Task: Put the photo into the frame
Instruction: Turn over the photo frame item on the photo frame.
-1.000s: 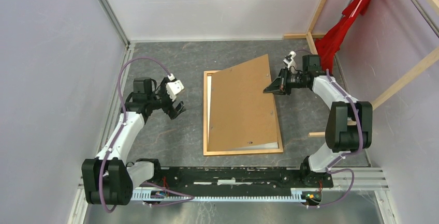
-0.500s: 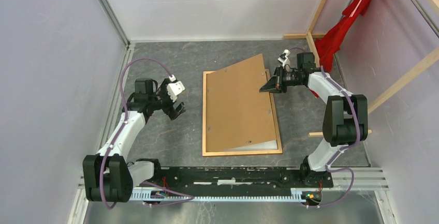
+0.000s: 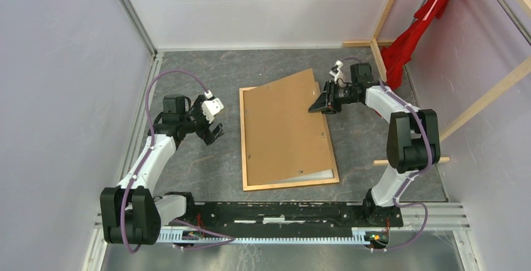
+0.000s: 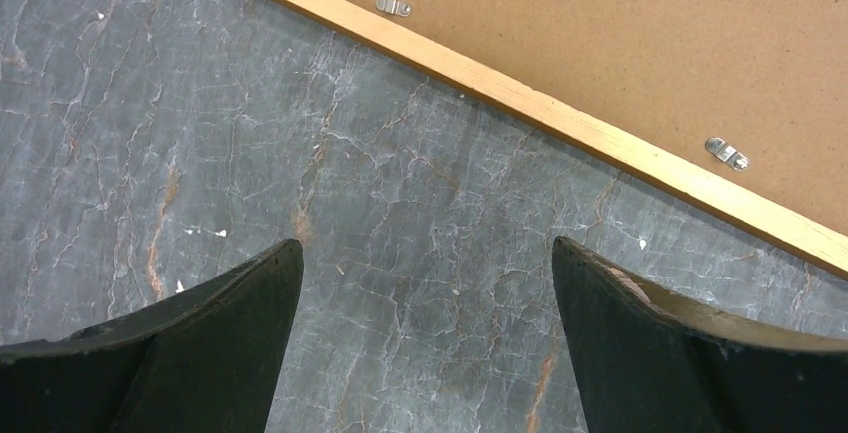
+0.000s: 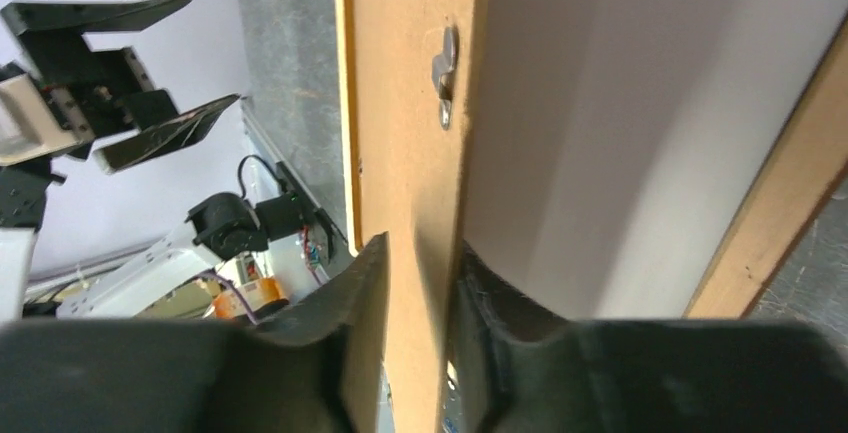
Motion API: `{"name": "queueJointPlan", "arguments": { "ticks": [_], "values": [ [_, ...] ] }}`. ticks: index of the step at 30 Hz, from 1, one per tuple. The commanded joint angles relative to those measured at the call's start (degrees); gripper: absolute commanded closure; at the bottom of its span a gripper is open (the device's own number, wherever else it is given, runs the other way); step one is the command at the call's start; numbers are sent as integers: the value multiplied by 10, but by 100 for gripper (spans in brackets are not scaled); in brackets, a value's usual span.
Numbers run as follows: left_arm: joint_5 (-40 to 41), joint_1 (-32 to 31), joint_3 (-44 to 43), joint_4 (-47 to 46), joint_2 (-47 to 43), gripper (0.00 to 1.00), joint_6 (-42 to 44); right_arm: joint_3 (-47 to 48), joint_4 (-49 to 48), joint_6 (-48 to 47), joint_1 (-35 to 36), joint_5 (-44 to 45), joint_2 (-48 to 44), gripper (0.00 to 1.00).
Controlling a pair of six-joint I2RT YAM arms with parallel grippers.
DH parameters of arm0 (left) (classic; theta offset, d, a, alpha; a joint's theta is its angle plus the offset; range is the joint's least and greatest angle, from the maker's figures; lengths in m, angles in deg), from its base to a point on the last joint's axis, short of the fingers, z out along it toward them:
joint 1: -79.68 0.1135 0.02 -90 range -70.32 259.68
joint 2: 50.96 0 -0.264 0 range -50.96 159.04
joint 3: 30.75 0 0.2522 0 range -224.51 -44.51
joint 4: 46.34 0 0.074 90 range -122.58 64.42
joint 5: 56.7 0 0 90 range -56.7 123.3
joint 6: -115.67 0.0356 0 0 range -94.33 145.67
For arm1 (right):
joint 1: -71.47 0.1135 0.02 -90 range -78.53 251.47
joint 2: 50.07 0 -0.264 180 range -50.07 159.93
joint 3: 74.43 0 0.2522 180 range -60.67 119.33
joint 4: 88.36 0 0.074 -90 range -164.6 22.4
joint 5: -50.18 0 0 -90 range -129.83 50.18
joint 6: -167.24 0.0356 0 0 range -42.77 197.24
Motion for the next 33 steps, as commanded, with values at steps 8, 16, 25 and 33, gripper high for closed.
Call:
{"name": "queueJointPlan", "arguments": {
  "ticks": [8, 16, 25, 33],
  "values": [
    [13, -2, -15, -4, -1, 0, 0, 111, 103, -83, 42, 145, 26, 21],
    [17, -2, -12, -3, 1, 0, 1, 102, 118, -97, 65, 171, 25, 2],
    [24, -2, -14, -3, 9, 0, -1, 156, 190, -132, 89, 255, 43, 2],
    [27, -2, -15, -3, 11, 0, -6, 211, 251, -156, 96, 354, 47, 2]
  ]
}}
